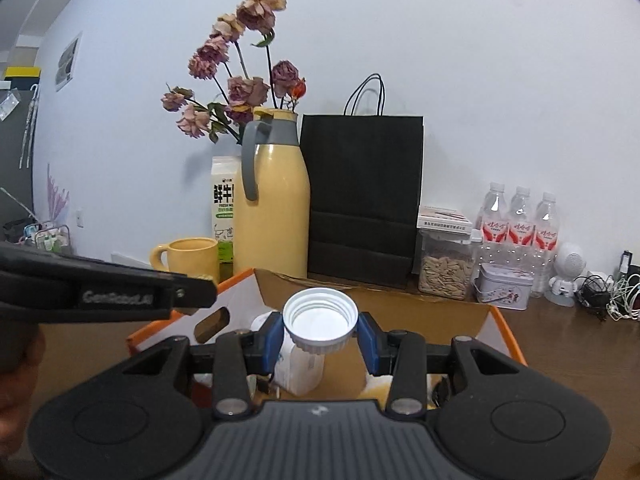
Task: Organize objects
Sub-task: 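Carry the block and cap over the box and open both tools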
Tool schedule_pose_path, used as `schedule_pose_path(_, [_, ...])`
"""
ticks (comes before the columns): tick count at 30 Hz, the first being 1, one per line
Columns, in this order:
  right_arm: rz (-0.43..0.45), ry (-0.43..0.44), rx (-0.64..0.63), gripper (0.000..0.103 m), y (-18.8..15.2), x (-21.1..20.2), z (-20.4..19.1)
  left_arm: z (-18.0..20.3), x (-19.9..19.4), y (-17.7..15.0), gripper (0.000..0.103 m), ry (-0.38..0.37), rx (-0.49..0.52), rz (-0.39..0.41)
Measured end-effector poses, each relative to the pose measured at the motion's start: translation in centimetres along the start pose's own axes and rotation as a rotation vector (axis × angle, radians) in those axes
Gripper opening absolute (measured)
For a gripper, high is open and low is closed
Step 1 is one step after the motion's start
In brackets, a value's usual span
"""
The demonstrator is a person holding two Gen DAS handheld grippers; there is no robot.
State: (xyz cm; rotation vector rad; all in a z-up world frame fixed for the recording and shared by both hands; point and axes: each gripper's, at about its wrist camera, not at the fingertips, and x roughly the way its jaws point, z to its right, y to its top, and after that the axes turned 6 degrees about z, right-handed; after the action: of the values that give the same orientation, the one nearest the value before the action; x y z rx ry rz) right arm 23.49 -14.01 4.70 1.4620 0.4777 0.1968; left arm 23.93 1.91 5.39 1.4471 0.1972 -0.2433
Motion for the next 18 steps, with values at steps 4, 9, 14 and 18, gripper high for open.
schedule_pose_path(4, [-0.011,0.001,0.031,0.039,-1.0,1.4,0.9,-0.1,1.7,-0.8,0.022,-0.001,-0.013,-0.008])
schedule_pose_path(9, [-0.044,0.006,0.035,0.039,-1.7,1.9,1.2,-0.5,2.7,-1.7,0.022,0.002,-0.011,-0.047])
schedule_pose_path(14, [-0.054,-0.002,0.031,0.039,-1.7,1.7,1.0,-0.4,2.7,-2.1,0.022,0.004,-0.003,-0.045])
schedule_pose_path(18, [-0.055,-0.012,0.041,0.039,-1.9,1.6,1.1,-0.3,2.1,-2.2,0.067,0.013,-0.002,-0.013])
